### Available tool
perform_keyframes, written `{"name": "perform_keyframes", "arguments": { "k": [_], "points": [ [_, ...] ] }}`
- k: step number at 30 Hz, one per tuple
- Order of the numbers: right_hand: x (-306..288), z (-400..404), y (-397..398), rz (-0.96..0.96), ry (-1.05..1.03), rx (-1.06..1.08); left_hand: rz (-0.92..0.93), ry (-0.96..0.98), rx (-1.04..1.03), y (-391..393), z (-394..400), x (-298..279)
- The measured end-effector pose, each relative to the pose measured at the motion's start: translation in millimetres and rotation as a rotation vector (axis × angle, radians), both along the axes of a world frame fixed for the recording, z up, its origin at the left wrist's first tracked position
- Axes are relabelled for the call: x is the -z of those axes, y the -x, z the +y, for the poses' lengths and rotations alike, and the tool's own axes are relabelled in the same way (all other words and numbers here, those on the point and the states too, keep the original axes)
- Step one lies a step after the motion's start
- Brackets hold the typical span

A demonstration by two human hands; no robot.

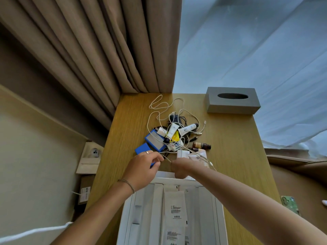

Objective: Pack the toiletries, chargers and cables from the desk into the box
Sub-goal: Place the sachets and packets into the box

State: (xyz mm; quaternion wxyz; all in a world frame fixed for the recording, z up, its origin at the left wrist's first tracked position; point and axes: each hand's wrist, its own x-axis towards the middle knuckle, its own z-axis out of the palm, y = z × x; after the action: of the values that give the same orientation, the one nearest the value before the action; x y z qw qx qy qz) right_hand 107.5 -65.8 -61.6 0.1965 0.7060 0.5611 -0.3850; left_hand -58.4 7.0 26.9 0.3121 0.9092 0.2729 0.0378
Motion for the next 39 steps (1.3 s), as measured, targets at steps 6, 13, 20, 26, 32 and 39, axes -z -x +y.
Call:
{"name": "perform_keyframes", "arguments": {
  "k": [6,13,20,26,32,39],
  "points": [
    [-22,-15,-18,0.109,-0.1,0.115,0.013,0.036,-0.001,-20,3,3],
    [-81,-66,-85,0.333,-0.525,0.806,-0.007,0.029,-0.021,-60,-12,14],
    [-80,-117,-106,0.536,-0.671,1.355,0.226,-0.141,0.415,-119,-40,43],
    [-67,-145,-106,0.598,-0.728,1.515,0.351,-0.608,1.055,-159,-58,72],
    [-70,-157,-100,0.672,-0.777,1.581,0.277,-0.878,1.287,-172,-68,96],
    [-88,-169,-93,0.77,-0.806,1.627,0.248,-0.899,1.149,-179,-60,116]
  ]
}}
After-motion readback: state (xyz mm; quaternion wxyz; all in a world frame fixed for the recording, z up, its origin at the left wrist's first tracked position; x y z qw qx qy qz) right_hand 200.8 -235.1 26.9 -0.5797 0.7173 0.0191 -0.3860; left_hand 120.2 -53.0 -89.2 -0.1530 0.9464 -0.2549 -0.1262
